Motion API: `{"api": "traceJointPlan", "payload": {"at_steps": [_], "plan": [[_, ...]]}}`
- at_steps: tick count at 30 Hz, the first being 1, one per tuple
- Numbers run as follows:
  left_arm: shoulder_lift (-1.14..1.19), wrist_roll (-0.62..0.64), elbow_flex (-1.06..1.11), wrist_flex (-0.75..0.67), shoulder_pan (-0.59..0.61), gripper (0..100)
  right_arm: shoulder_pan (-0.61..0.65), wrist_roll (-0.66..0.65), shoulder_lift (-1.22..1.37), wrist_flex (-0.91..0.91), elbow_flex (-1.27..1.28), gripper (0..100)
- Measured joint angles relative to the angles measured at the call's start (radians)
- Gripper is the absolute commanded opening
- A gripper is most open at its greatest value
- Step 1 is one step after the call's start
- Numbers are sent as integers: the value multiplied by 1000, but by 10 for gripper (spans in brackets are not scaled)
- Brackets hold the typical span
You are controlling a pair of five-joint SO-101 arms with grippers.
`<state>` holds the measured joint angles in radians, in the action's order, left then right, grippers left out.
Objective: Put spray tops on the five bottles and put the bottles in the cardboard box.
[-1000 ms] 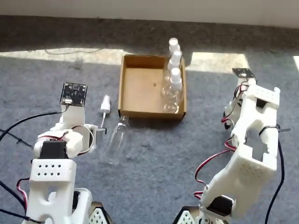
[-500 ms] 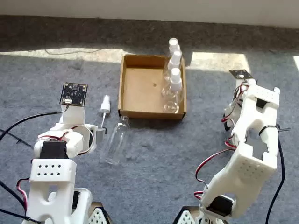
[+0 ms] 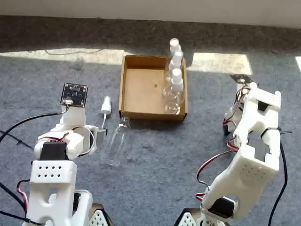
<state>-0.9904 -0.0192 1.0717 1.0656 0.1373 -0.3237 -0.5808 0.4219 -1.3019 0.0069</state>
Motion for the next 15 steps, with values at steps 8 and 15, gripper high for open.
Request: {"api": "traceJointPlan", "payload": {"at_steps": [8,15], "plan": [[0,0,0,0,0,263,-40,0,0,0,2,3],[-40,-25,-5,0,0,159,-68,0,-213,11,72,3]]}}
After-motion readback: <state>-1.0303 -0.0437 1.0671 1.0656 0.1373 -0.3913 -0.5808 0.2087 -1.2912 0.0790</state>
